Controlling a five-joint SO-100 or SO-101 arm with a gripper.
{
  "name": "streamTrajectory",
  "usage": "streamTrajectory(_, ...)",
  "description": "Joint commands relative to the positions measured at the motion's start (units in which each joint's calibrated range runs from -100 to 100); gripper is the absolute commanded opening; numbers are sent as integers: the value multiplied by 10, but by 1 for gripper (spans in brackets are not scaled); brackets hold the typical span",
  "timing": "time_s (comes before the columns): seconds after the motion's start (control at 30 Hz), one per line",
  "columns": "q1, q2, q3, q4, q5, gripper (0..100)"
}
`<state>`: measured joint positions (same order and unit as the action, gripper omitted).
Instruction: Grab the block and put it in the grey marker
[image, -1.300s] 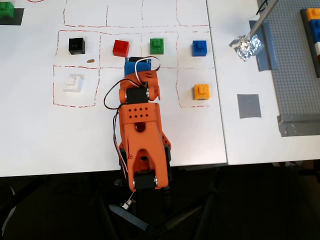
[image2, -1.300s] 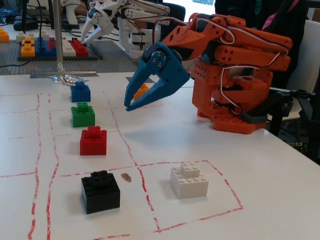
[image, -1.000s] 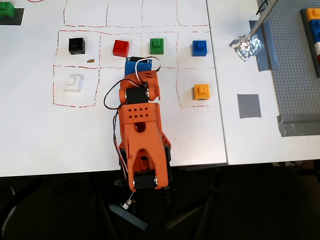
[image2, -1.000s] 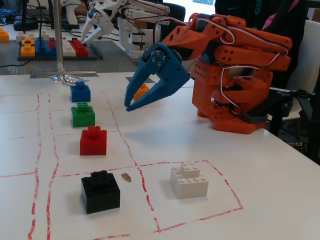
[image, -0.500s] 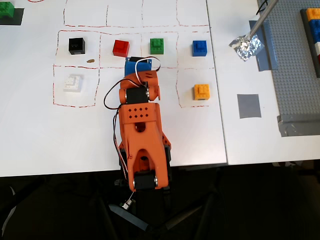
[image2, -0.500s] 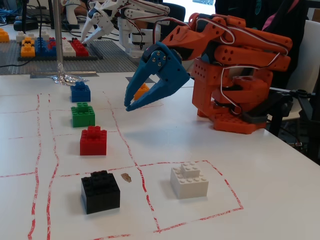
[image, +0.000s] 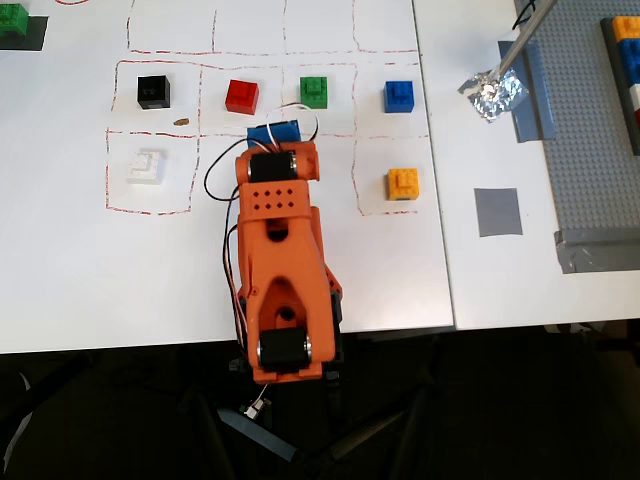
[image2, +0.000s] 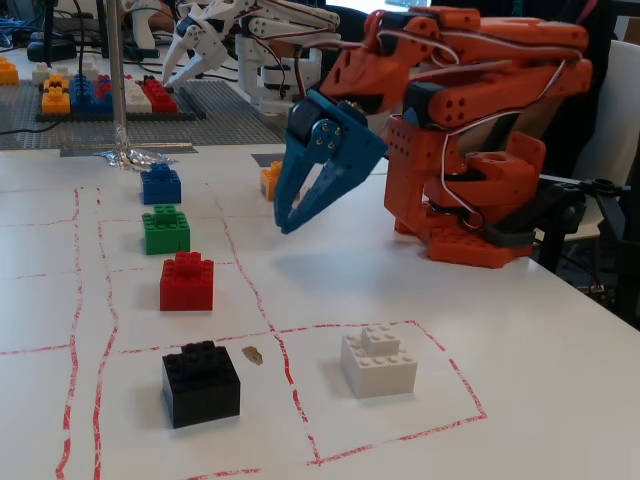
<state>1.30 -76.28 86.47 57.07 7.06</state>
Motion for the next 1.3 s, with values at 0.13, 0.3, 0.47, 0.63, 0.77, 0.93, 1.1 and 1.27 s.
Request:
streamTrajectory(0.13, 77, 182, -189, 43, 18, 0)
streamTrajectory(0.3, 102, 303, -299, 57, 23, 0)
streamTrajectory(0.47, 103, 407, -428, 85, 21, 2)
streamTrajectory(0.63, 102, 499, -538, 130, 19, 14)
streamTrajectory(0.77, 105, 555, -591, 144, 25, 26)
streamTrajectory(0.93, 129, 606, -640, 151, -3, 31)
streamTrajectory(1.1, 133, 650, -671, 152, -8, 33)
streamTrajectory(1.27, 133, 693, -687, 140, -13, 34)
